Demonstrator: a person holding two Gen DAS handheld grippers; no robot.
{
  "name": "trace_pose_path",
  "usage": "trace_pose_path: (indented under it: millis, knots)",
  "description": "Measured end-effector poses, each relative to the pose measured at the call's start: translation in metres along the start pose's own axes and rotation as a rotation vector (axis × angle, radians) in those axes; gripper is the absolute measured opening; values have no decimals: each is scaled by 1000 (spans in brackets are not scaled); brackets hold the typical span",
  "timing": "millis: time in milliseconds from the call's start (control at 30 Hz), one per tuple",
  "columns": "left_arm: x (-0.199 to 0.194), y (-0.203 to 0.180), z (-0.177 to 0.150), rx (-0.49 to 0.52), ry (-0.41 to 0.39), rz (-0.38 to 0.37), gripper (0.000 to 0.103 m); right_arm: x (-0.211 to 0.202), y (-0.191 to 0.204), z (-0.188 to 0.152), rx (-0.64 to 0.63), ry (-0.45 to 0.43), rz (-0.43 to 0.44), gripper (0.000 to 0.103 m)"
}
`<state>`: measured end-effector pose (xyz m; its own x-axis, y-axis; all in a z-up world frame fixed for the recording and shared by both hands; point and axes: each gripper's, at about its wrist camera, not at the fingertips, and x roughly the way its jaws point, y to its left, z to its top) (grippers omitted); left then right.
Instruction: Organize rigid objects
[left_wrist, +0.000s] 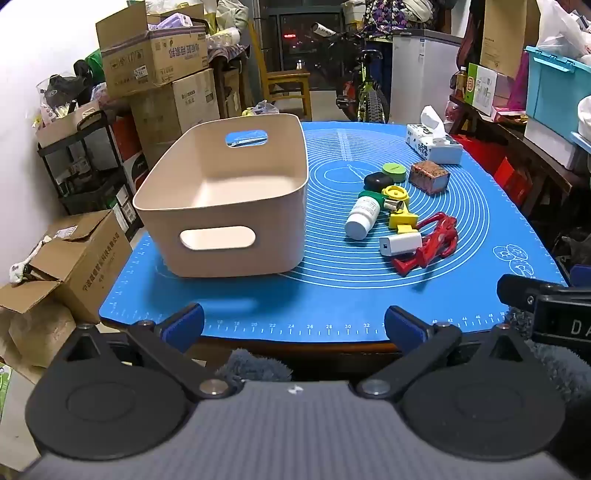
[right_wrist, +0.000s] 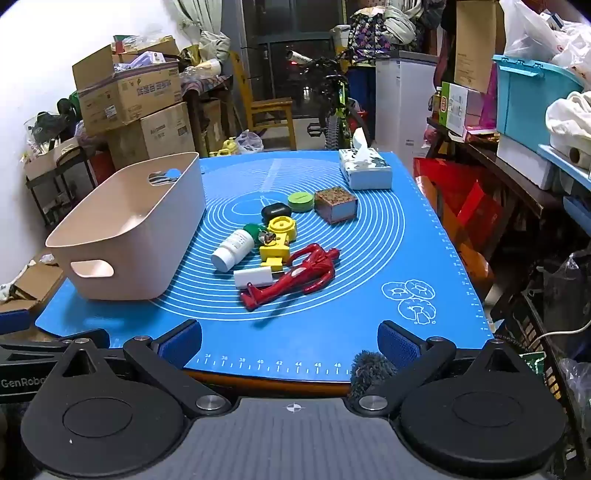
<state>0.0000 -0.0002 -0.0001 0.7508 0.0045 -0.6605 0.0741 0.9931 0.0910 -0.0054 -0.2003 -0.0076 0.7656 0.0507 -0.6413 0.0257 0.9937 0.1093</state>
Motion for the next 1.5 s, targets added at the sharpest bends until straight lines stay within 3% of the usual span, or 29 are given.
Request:
trace_pose_path:
  millis: [1500]
  knots:
    - [3,-1,-3,1,12,-4,103,-2,-2,1,14,-1,2,101]
